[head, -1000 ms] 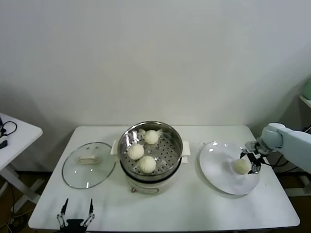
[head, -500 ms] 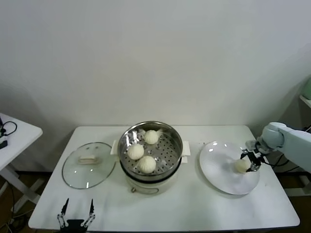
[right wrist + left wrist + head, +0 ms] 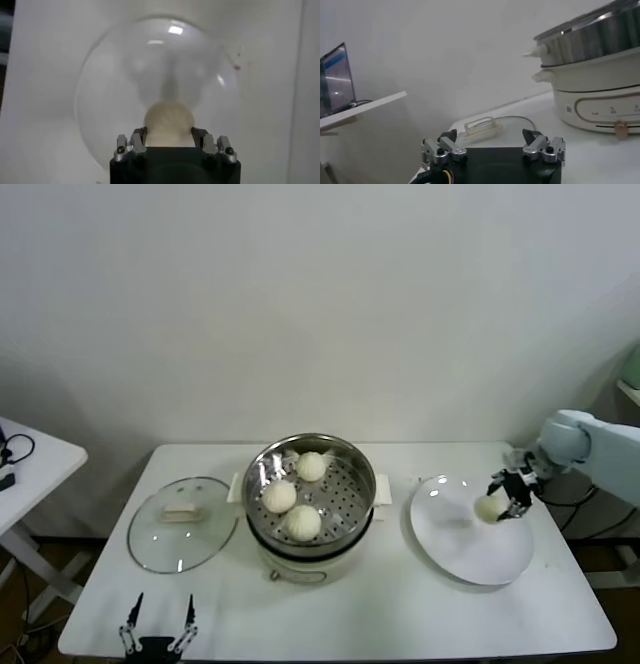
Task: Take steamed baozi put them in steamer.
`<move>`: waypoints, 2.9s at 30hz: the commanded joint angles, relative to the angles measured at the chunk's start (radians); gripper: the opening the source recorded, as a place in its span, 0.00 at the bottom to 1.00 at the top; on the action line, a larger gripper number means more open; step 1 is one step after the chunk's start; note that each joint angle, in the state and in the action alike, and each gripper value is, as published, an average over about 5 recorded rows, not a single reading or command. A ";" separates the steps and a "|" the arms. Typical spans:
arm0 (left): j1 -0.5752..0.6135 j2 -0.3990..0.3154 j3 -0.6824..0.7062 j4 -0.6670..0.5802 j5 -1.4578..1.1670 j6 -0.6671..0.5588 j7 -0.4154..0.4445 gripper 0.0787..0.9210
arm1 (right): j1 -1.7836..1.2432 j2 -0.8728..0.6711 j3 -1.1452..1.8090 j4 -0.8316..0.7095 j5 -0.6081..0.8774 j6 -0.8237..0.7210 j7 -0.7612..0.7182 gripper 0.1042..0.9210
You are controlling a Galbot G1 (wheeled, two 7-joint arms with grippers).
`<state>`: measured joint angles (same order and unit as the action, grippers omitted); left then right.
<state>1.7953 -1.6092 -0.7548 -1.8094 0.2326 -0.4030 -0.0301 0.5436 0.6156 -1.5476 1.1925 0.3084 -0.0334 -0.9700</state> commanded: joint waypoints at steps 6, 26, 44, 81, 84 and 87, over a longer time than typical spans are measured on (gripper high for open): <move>0.009 -0.049 0.004 -0.006 -0.003 -0.002 0.001 0.88 | 0.758 0.166 -0.442 0.410 0.468 -0.099 -0.026 0.63; 0.008 -0.049 0.013 -0.017 -0.003 -0.009 0.001 0.88 | 0.358 0.408 -0.053 0.452 0.571 -0.411 0.251 0.63; 0.000 -0.049 0.008 -0.002 -0.004 -0.009 0.002 0.88 | 0.122 0.445 -0.006 0.287 0.355 -0.428 0.292 0.64; -0.028 -0.049 0.001 -0.002 -0.018 0.013 0.007 0.88 | 0.197 0.309 0.062 0.303 0.573 -0.392 0.384 0.88; -0.030 -0.049 0.005 -0.001 -0.013 0.015 0.007 0.88 | 0.126 0.249 0.156 0.321 0.579 -0.384 0.470 0.88; -0.031 -0.049 0.008 0.000 -0.007 0.016 0.007 0.88 | 0.038 0.198 0.271 0.337 0.579 -0.367 0.541 0.88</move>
<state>1.7650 -1.6092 -0.7508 -1.8095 0.2173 -0.3886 -0.0237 0.7036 0.9724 -1.4934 1.4892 0.8222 -0.4219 -0.6231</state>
